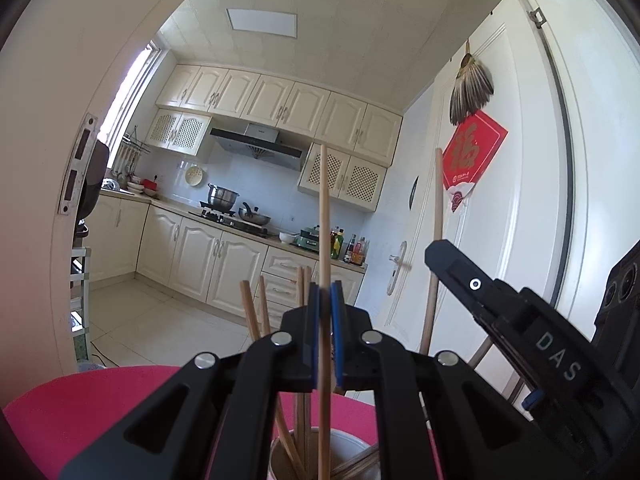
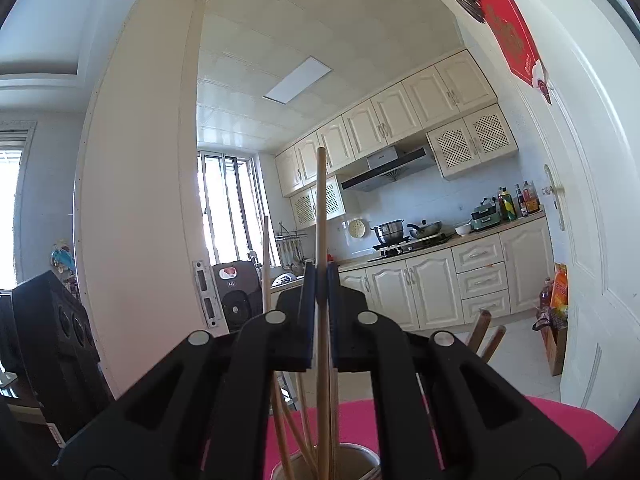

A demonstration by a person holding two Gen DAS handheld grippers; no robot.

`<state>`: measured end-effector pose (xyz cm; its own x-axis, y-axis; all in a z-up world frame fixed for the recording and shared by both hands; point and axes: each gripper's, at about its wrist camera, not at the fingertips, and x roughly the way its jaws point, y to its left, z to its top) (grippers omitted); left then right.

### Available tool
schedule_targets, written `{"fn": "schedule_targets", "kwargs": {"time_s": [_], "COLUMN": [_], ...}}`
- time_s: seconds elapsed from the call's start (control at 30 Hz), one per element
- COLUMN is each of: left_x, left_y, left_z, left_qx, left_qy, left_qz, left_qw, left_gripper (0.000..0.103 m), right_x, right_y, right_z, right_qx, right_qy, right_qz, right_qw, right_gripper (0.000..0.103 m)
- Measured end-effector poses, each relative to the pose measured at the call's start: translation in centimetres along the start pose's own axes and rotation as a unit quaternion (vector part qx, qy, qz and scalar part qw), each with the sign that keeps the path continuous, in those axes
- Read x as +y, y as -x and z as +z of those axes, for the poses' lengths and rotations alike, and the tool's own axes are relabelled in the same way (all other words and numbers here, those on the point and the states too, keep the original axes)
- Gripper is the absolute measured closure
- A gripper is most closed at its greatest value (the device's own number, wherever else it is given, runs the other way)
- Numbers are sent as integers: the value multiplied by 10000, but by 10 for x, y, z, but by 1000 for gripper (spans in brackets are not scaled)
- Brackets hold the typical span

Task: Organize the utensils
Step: 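Open the left tool into the cup while the right tool releases its chopstick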

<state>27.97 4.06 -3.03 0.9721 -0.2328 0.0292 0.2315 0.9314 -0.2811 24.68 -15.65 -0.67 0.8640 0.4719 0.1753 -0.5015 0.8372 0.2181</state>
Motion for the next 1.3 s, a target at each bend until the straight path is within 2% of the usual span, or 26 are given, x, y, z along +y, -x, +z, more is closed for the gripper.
{"fn": "schedule_targets", "kwargs": {"time_s": [0.37, 0.47, 0.67, 1.1, 1.13, 1.17, 1.2, 1.23, 1.27, 1.3], "left_x": [8, 10, 11, 14, 13, 12, 11, 11, 10, 10], "left_y": [-3, -3, 0, 4, 4, 4, 4, 4, 4, 4], "left_z": [-6, -5, -6, -3, -4, -4, -4, -4, -4, -4], "left_qx": [169, 213, 210, 178, 164, 142, 135, 135, 142, 155], "left_qy": [96, 130, 72, -166, -211, -260, -310, -339, -352, -354], "left_qz": [-1, 71, 185, 733, 776, 815, 837, 854, 861, 850], "left_qw": [9998, 9997, 9996, 9970, 9966, 9962, 9959, 9957, 9956, 9956], "left_gripper": [96, 75, 72, 66, 66, 65, 64, 64, 63, 63], "right_x": [0, 1, 1, 1, 1, 1, 1, 1, 0, -1], "right_y": [-2, -1, -2, -2, -1, -1, 1, 2, 3, 3], "right_z": [-11, -12, -13, -12, -12, -11, -11, -10, -10, -10], "right_qx": [189, 229, 313, 445, 422, 407, 384, 356, 336, 334], "right_qy": [99, 127, 135, 126, 137, 140, 139, 129, 115, 106], "right_qz": [-12, -30, -48, -131, -154, -150, -167, -182, -180, -185], "right_qw": [9998, 9997, 9994, 9988, 9989, 9990, 9990, 9991, 9992, 9992], "right_gripper": [97, 97, 97, 96, 94, 88, 75, 67, 52, 52]}}
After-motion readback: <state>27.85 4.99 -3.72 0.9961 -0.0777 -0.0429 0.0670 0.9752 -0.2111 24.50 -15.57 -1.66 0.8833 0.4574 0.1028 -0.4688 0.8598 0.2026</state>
